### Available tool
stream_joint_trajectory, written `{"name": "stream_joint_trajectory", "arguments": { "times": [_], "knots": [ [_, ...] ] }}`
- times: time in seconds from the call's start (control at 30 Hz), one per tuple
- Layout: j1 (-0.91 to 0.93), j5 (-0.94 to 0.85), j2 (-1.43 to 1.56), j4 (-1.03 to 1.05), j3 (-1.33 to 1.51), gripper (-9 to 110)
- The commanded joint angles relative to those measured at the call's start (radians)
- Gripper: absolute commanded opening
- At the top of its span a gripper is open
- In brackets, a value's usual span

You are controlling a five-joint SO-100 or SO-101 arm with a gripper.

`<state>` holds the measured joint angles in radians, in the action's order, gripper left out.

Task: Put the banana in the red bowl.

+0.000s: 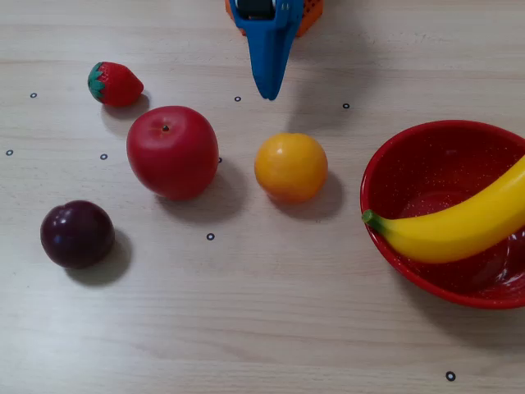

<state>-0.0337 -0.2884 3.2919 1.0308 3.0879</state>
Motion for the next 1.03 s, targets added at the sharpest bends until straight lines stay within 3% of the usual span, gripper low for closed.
{"name": "stream_joint_trajectory", "arguments": {
  "times": [0.0, 0.43, 0.47, 1.0],
  "knots": [
    [-0.011, -0.032, 0.015, -0.046, -0.044, 0],
    [-0.009, -0.048, 0.015, -0.046, -0.044, 5],
    [-0.009, -0.049, 0.015, -0.046, -0.044, 0],
    [-0.009, -0.048, 0.017, -0.046, -0.044, 0]
  ]
}}
